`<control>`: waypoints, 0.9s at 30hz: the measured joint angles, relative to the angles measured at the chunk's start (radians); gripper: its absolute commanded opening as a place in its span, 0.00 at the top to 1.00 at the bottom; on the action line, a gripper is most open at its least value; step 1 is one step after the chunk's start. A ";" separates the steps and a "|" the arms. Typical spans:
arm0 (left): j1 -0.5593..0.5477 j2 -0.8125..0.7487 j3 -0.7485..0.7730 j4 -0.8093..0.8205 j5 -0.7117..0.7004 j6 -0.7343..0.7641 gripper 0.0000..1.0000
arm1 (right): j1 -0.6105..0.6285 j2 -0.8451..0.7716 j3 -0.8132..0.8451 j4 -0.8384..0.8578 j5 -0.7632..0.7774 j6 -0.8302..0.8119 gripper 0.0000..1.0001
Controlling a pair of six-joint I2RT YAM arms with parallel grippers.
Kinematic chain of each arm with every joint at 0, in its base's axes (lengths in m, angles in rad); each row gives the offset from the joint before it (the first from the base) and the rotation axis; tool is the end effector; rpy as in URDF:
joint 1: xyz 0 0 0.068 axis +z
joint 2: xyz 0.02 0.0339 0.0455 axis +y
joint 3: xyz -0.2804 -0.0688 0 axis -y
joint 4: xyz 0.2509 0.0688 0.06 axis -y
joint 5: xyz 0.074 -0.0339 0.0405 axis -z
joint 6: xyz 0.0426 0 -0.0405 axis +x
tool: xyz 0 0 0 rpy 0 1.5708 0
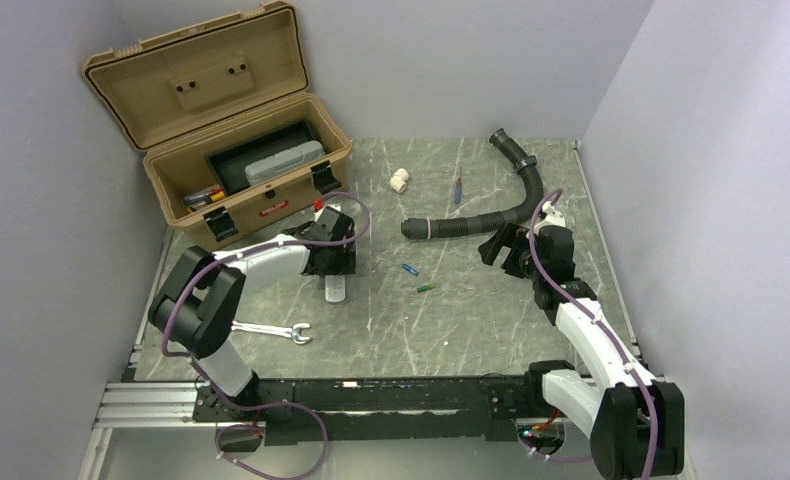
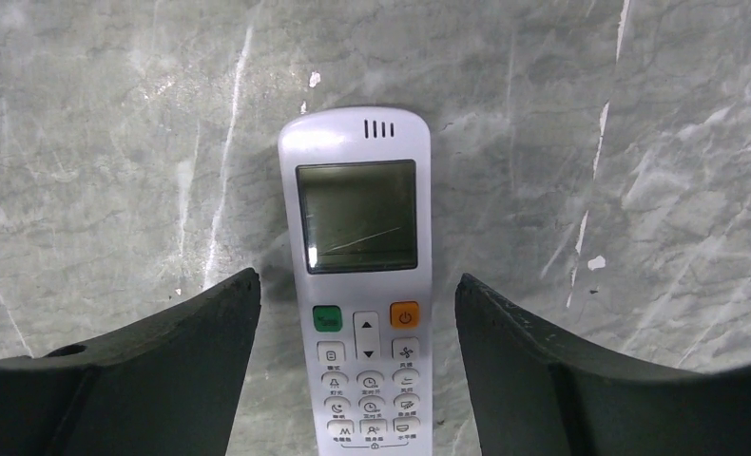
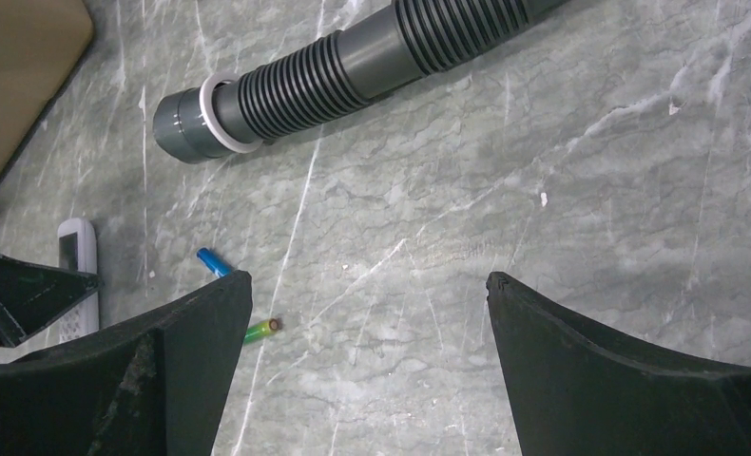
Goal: Load the batteries into the remote control
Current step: Pick up the remote control from the center of the board.
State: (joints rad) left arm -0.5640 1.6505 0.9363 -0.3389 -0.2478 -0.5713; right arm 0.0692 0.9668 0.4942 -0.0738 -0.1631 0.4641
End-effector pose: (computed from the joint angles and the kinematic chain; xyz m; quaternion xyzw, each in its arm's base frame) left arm 0.2830 -0.1667 0.1738 -0.0351 0.9592 -0.0358 0.2784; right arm 0.2096 0.0215 0.2232 0.1313 0.8597 0.1972 0.4525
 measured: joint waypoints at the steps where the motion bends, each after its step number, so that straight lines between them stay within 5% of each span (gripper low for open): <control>1: 0.000 0.001 0.000 0.001 0.002 0.001 0.23 | 0.000 0.001 0.000 0.000 0.000 0.000 0.05; 19: 0.000 0.041 0.020 0.006 -0.014 0.014 0.55 | 0.000 0.000 0.000 -0.001 0.000 0.000 0.05; 23: 0.000 0.042 0.021 0.008 -0.016 0.015 0.72 | 0.000 -0.004 0.000 -0.001 0.000 0.001 0.05; 26: 0.000 0.042 0.020 0.012 -0.015 0.014 0.99 | 0.000 -0.008 0.000 -0.001 0.000 0.001 0.05; 27: 0.000 0.042 0.019 0.013 -0.014 0.014 1.00 | 0.000 -0.010 0.000 -0.002 0.000 0.001 0.05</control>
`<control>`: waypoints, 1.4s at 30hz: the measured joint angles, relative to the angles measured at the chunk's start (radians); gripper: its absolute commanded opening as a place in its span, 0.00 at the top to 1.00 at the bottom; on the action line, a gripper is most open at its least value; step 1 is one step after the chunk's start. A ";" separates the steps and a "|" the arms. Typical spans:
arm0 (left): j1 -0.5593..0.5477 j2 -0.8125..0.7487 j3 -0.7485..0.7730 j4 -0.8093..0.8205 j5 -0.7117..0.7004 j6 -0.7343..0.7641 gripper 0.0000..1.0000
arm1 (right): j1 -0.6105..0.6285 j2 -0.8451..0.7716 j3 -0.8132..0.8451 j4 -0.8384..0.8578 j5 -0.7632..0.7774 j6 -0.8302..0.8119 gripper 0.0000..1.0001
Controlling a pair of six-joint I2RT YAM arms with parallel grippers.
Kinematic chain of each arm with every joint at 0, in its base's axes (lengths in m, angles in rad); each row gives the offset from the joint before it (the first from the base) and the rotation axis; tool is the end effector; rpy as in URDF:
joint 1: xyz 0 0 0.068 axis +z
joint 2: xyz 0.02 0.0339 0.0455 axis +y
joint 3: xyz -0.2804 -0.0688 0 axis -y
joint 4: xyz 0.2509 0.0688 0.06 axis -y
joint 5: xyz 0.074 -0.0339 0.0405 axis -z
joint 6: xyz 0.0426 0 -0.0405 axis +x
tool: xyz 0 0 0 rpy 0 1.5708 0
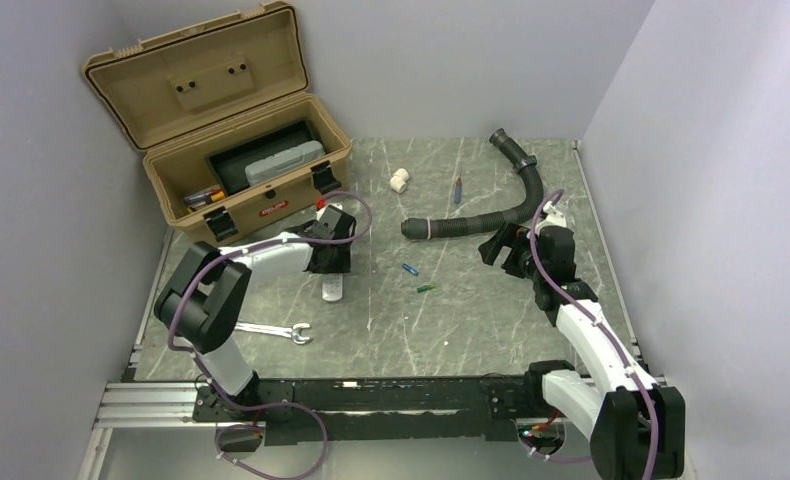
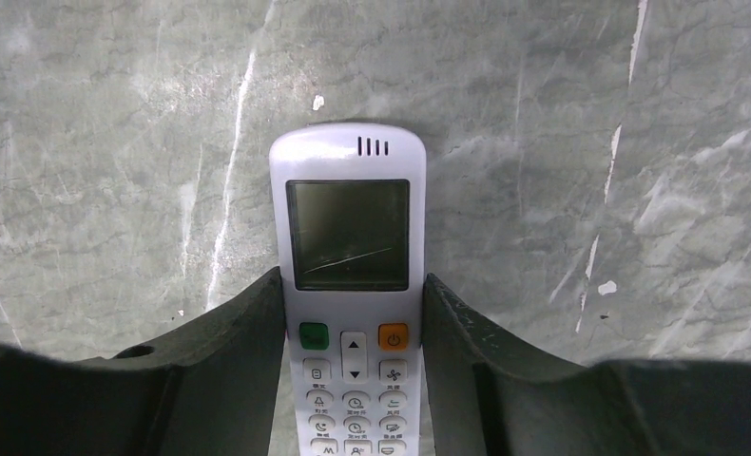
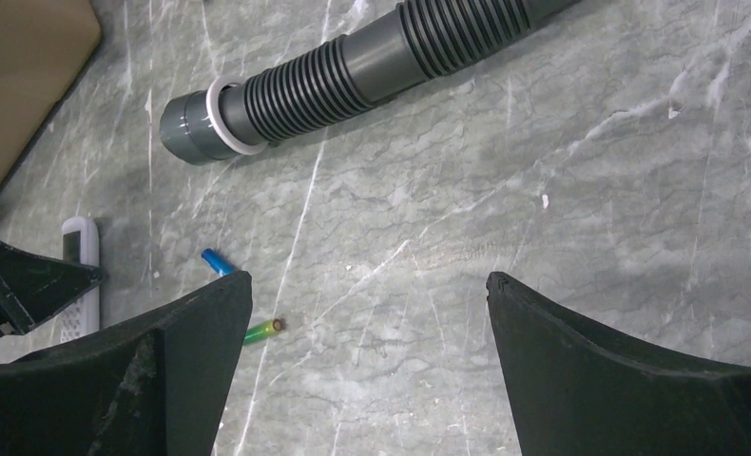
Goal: Load the batteries into the remote control
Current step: Pick up the remote control from the center of the board, then adjust the remote control.
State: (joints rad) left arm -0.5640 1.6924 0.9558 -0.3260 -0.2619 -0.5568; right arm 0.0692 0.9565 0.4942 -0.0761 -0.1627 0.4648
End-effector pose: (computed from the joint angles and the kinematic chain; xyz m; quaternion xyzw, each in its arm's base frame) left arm 0.2900 -0.1704 0.1671 -0.0294 0.9597 -0.0254 0.2783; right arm 0.2083 0.0214 0.2249 0.1310 0.8578 0.1980 0.4559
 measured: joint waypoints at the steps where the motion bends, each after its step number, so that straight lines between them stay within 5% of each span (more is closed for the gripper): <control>1: 0.000 -0.001 0.000 0.000 0.001 0.000 1.00 | 0.000 -0.003 0.000 -0.001 -0.001 0.000 0.05; 10: -0.002 -0.213 -0.118 0.063 0.134 -0.038 1.00 | 0.047 -0.146 -0.022 0.000 -0.060 0.000 0.04; 19: -0.100 -0.468 -0.256 0.348 0.197 -0.286 1.00 | 0.488 -0.236 -0.022 0.033 0.006 0.029 0.04; 25: -0.164 -0.473 -0.314 0.492 0.183 -0.409 1.00 | 0.619 -0.197 -0.022 0.090 0.024 0.071 0.06; 42: -0.174 -0.496 -0.486 1.079 0.397 -0.490 1.00 | 0.676 -0.139 -0.055 0.307 -0.115 0.182 0.01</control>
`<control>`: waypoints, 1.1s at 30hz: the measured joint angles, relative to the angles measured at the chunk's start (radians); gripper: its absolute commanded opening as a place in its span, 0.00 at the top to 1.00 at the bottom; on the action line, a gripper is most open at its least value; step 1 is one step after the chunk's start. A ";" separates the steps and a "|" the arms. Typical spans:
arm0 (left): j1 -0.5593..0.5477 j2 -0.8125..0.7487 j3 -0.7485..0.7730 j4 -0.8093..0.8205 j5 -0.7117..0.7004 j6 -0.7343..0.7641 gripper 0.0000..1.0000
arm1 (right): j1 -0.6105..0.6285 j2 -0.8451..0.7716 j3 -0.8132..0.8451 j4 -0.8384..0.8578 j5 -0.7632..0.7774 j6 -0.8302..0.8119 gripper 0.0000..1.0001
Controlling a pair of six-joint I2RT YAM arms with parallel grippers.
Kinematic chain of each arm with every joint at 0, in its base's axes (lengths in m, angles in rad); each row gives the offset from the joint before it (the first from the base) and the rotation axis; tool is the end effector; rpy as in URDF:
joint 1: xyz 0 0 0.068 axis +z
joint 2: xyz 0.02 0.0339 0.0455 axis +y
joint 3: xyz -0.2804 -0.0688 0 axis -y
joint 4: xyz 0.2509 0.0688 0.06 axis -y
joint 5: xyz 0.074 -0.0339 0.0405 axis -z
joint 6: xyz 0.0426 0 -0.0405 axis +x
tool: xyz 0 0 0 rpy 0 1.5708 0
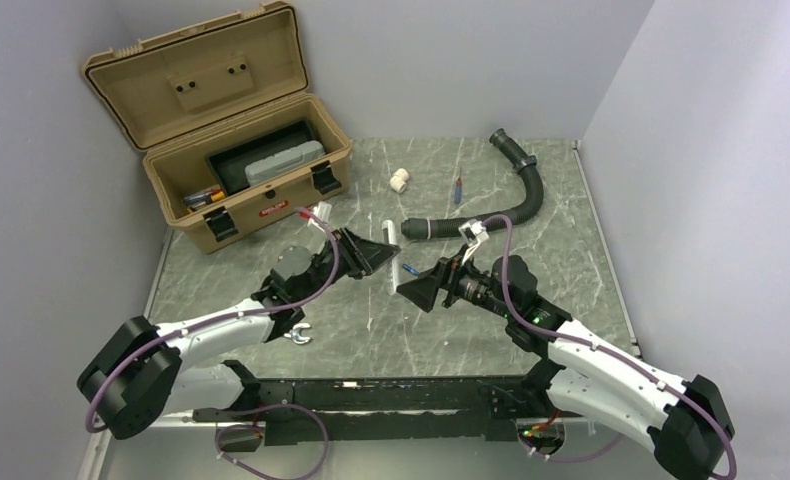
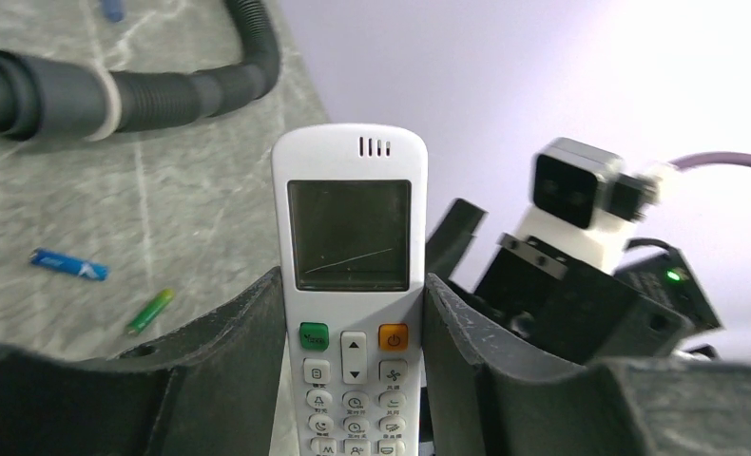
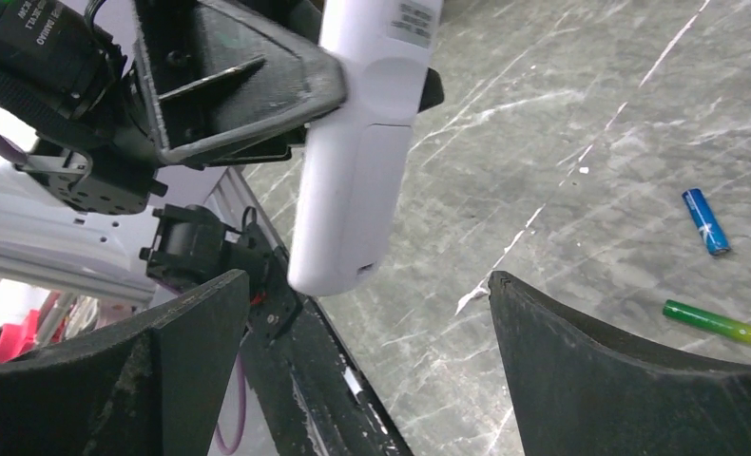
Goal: Load the batteries into the remote control
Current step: Adjust the remote control.
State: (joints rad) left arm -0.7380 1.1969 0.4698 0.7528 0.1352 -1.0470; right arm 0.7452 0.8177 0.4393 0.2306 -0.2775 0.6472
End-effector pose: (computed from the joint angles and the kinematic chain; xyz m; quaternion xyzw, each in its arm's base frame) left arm 0.1893 -0.1799 0.2556 -0.0594 0.6955 -0.5859 0.4116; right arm 0.1371 0.1423 0.2642 -0.1269 0.7448 0.4951 0.4290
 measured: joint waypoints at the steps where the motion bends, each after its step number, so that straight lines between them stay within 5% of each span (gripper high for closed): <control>1: -0.002 -0.008 -0.010 0.034 0.013 -0.005 1.00 | 0.000 0.002 0.000 0.007 -0.005 0.006 0.01; 21: -0.012 0.030 -0.090 0.455 0.139 -0.050 1.00 | 0.000 0.079 -0.052 0.344 -0.177 0.218 0.02; 33: -0.025 0.033 -0.090 0.519 0.157 -0.063 1.00 | 0.000 0.165 -0.059 0.472 -0.206 0.273 0.17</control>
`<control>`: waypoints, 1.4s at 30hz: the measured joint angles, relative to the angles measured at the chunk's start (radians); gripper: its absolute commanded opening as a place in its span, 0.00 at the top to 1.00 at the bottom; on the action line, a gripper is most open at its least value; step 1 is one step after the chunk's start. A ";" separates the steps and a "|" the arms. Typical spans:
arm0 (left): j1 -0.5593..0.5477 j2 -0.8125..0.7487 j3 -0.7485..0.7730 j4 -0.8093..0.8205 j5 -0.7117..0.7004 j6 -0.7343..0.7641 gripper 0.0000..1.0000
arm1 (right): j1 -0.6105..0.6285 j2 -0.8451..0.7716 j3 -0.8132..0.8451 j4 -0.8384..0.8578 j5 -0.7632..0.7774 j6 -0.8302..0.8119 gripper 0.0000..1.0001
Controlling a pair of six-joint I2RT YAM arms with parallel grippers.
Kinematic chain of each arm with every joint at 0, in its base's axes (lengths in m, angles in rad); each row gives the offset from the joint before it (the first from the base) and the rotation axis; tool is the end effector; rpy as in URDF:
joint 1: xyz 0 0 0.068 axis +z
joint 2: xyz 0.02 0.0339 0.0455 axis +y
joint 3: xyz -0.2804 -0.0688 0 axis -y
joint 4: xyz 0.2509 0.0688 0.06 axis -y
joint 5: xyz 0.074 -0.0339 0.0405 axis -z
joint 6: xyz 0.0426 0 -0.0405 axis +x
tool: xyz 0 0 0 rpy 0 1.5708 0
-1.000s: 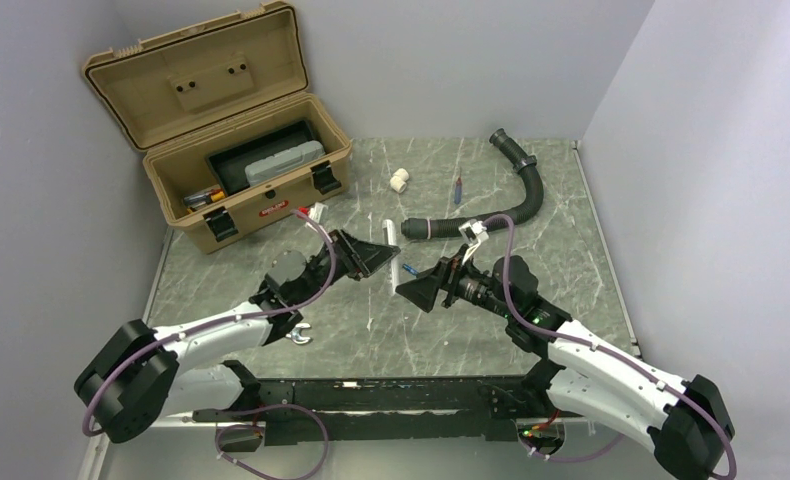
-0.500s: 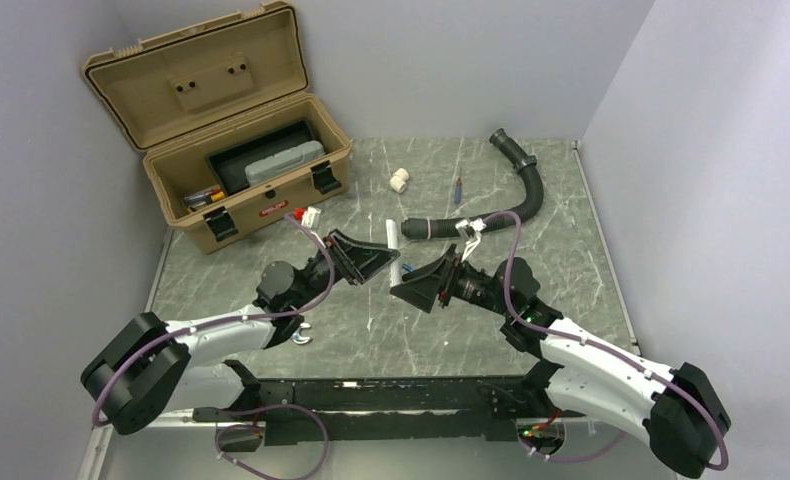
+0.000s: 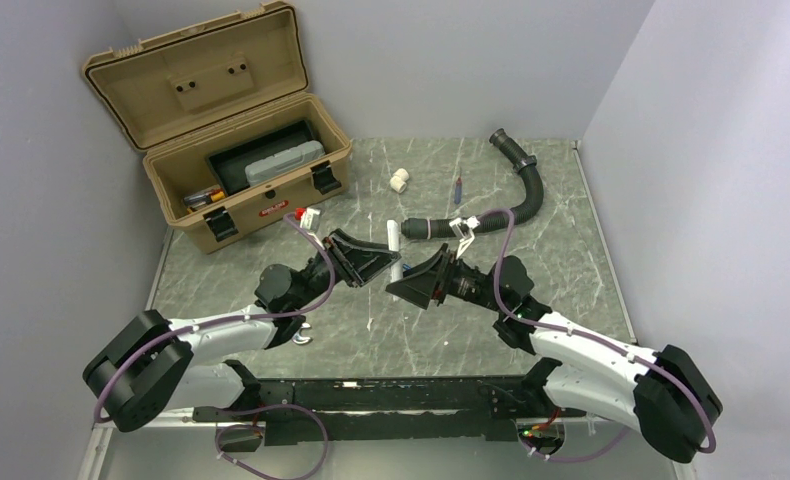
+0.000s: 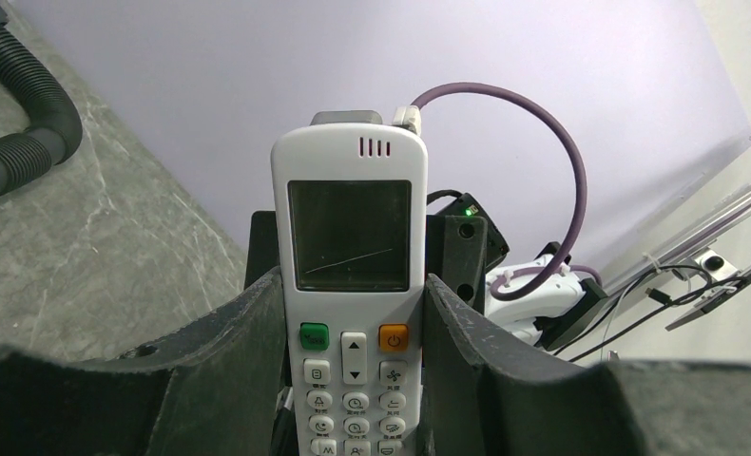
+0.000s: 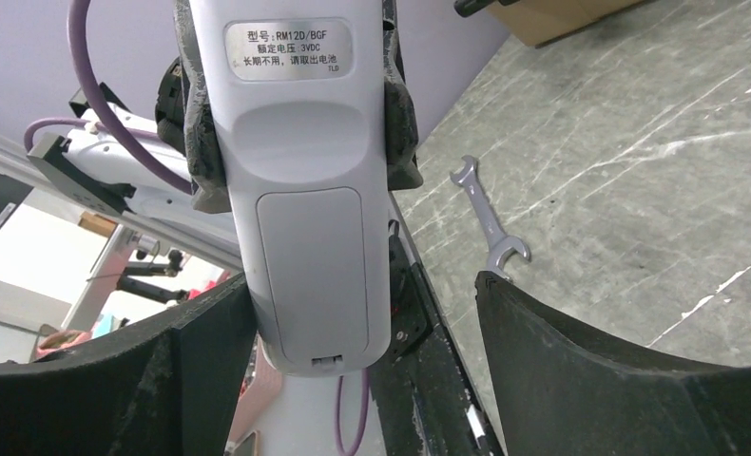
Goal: Load the batteries into the remote control
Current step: Adjust the remote control.
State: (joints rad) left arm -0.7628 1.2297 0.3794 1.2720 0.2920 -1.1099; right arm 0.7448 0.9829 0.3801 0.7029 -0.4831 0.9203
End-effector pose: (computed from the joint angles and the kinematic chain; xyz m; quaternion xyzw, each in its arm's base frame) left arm 0.1662 -0.1758 0.2758 0.0274 0.5507 -0.7158 0.4286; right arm 0.1457 0.1612 0.2652 -0.1196 0.6644 0.6406 0.3659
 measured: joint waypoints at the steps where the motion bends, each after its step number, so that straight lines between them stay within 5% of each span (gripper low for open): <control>1: 0.000 0.000 0.000 0.003 0.000 -0.002 1.00 | 0.000 0.006 0.000 0.010 -0.002 0.002 0.20; 12: -0.005 0.047 0.000 0.051 0.007 -0.014 1.00 | 0.000 0.059 0.000 0.119 -0.051 0.052 0.39; 20: -0.008 0.058 0.000 0.071 0.006 -0.020 0.94 | -0.002 0.061 0.000 0.136 -0.069 0.057 0.69; 24: -0.008 0.050 0.000 0.062 0.006 -0.017 0.78 | -0.002 0.061 0.000 0.136 -0.070 0.056 0.87; 31: -0.011 0.000 -0.016 0.010 -0.003 0.009 0.32 | -0.001 0.048 0.007 0.100 -0.077 0.036 1.00; 42: -0.011 -0.217 0.001 -0.310 -0.072 0.129 0.03 | 0.000 -0.074 0.104 -0.255 0.000 -0.149 1.00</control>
State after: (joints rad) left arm -0.7738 1.0122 0.3801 0.9623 0.2199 -0.9806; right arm 0.7448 0.9085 0.4839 0.4477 -0.4835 0.7715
